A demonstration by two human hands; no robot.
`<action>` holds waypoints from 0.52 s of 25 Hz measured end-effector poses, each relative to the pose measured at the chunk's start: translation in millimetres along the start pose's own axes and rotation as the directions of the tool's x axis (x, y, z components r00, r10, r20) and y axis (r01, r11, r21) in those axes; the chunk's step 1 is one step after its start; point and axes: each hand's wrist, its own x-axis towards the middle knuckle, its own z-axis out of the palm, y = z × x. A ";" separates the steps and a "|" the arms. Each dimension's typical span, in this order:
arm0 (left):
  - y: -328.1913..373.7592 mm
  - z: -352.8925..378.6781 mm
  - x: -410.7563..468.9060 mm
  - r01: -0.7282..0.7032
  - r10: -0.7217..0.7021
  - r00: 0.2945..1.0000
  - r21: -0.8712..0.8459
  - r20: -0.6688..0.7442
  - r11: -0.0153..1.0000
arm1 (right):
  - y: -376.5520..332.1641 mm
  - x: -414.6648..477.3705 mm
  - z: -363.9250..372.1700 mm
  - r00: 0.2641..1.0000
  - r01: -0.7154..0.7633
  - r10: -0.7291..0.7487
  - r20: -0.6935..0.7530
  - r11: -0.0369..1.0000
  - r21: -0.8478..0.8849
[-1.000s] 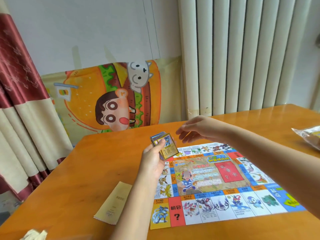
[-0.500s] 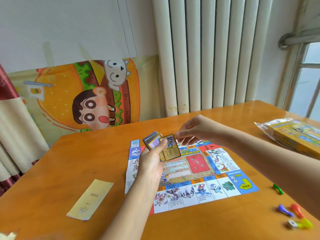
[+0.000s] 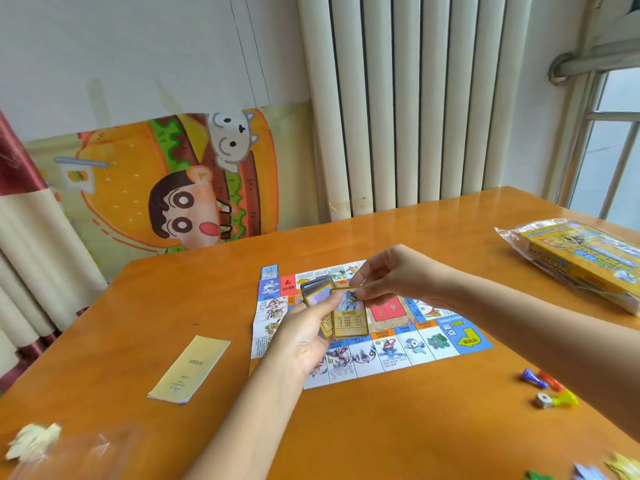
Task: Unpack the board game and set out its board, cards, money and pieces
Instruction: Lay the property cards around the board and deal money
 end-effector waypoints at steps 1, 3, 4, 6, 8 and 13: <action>-1.2 -1.6 -3.7 0.018 -0.018 1.000 -0.019 0.010 1.000 | 2.0 -3.8 1.4 1.000 -0.009 0.009 -0.002 1.000 0.001; -2.5 -3.0 -13.5 0.076 -0.074 0.996 -0.062 0.039 0.995 | 6.4 -11.0 2.6 1.000 -0.027 0.027 -0.001 0.999 0.018; -2.2 -4.0 -18.3 0.110 -0.106 0.993 -0.084 0.048 0.990 | 8.1 -14.3 2.4 1.000 -0.031 0.031 0.002 0.999 0.032; -0.4 -8.7 -27.0 0.146 -0.140 0.989 -0.118 0.052 0.982 | 8.6 -20.9 -0.6 0.999 -0.033 0.034 -0.003 0.998 0.058; 4.3 -18.5 -32.8 0.144 -0.138 0.989 -0.166 0.048 0.976 | 7.5 -24.2 -9.2 0.998 -0.037 0.040 -0.044 0.997 0.064; 3.1 -47.6 -35.1 0.078 -0.068 0.997 -0.286 0.045 0.955 | 12.8 -30.0 -37.6 0.985 -0.087 0.094 -0.147 0.995 0.057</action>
